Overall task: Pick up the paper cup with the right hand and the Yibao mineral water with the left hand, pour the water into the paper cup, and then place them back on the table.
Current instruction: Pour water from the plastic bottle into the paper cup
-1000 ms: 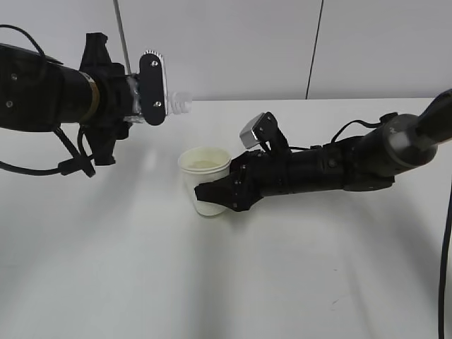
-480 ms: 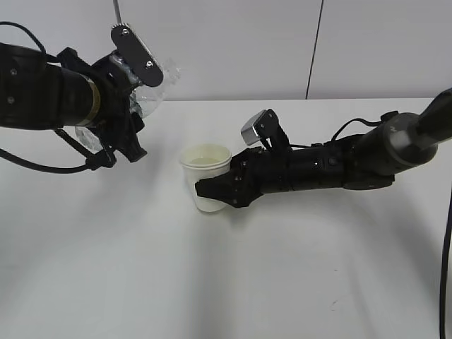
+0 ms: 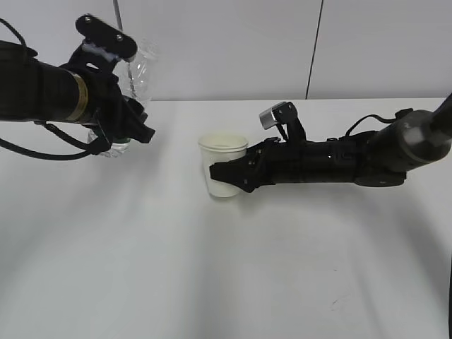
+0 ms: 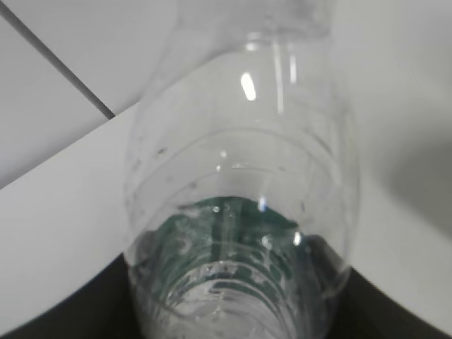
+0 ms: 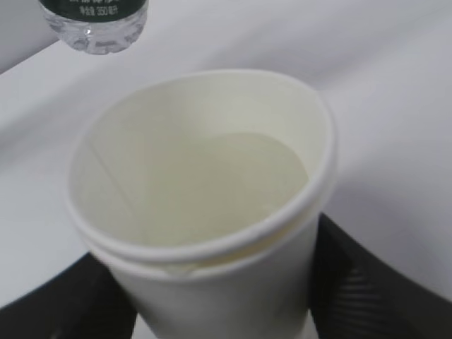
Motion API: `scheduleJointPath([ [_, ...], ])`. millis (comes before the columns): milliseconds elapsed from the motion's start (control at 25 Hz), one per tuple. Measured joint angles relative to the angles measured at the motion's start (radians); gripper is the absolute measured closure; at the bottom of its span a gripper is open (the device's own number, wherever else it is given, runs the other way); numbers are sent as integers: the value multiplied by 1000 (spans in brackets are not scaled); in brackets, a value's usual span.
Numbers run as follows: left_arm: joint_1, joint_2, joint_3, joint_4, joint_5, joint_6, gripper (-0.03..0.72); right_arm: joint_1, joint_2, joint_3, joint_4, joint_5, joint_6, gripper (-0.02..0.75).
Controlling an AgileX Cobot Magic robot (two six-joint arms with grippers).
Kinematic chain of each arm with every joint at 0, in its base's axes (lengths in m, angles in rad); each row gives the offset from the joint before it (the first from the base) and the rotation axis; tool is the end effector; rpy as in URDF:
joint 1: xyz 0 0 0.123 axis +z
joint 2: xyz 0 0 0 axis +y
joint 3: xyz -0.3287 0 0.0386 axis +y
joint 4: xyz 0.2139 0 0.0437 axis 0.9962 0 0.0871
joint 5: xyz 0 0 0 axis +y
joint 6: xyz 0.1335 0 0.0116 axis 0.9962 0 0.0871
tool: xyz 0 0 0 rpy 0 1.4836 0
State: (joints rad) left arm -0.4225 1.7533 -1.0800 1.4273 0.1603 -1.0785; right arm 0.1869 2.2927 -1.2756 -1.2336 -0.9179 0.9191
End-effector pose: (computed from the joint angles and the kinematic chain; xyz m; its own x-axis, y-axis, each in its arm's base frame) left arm 0.3741 -0.1449 0.2643 -0.3933 0.5450 -0.7405 0.4471 0.8171 0.3639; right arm 0.4459 0.1865 0.1410 -0.3881 -0.1596 -0.9077 -0.8180 0.5134 0.2595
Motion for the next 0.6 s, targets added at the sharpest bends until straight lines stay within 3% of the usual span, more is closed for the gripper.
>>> scheduleJointPath([
  [600,226,0,0,-64,-420,-45,306,-31,0,0,77,1,21,230],
])
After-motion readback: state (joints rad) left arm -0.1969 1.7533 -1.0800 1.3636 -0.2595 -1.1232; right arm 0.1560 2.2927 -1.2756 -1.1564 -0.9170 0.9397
